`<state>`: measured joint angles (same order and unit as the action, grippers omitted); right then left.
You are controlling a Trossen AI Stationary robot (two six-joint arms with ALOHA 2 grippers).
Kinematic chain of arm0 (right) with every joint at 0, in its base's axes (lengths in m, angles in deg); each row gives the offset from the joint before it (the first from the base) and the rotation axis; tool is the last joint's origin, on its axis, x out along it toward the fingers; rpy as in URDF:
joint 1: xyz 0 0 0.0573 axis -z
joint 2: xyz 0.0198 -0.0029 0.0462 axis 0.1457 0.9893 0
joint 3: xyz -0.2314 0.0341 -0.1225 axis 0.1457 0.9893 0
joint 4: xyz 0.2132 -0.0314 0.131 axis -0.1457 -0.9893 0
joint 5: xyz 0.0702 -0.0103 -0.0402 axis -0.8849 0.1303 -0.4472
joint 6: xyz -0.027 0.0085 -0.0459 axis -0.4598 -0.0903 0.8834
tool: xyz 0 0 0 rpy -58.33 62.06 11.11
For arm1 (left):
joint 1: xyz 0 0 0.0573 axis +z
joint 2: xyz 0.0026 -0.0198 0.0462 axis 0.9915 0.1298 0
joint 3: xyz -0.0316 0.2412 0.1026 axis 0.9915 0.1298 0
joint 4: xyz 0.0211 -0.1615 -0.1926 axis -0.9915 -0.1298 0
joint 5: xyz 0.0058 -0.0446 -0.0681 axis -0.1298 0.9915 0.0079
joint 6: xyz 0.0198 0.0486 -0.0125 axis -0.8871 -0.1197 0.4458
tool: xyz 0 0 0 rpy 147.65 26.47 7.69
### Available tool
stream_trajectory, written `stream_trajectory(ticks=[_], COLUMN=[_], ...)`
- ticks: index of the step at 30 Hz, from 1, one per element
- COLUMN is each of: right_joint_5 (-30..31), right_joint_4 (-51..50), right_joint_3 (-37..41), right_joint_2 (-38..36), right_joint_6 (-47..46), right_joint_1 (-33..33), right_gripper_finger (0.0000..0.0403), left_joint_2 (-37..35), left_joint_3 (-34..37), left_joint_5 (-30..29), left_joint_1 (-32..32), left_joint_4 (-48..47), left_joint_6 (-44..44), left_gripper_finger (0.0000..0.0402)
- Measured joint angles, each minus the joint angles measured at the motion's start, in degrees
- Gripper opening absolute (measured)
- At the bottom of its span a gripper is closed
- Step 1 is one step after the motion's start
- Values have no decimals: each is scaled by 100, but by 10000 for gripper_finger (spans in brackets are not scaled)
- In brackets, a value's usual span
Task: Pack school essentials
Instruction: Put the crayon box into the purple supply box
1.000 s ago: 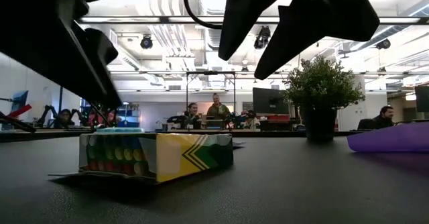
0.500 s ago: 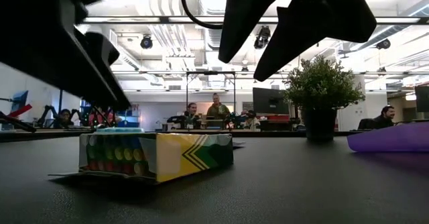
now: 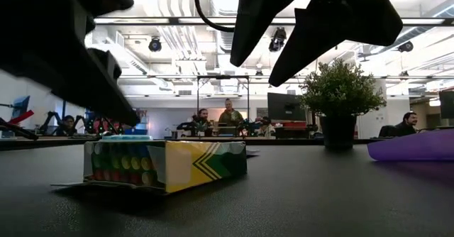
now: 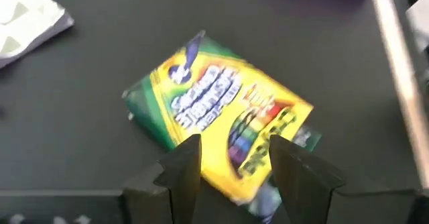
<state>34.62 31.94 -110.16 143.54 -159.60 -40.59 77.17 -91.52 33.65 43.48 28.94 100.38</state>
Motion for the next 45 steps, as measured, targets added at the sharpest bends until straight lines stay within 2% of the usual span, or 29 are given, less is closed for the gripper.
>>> stream_trajectory(ticks=[7, 13, 23, 40, 45], right_joint_5=[0, -3, -58, -141, -482], right_joint_4=[45, 68, 1145, 779, 790], right_joint_3=[0, 0, -4, -2, -4], right_joint_2=[4, 15, 553, 745, 776], right_joint_6=[-13, -358, -469, -153, 51], right_joint_1=[0, -1, 207, 616, 755], right_gripper_finger=[185, 185, 185, 185, 185], left_joint_2=[218, 118, 111, 96, 100], left_joint_3=[33, 53, 164, 342, 348], left_joint_5=[58, 41, 53, 133, 154], left_joint_1=[1, 6, 4, -40, -38], left_joint_4=[21, -835, -1021, -1111, -1103], left_joint_6=[127, 146, 145, 162, 162], left_gripper_finger=[160, 160, 160, 160, 160])
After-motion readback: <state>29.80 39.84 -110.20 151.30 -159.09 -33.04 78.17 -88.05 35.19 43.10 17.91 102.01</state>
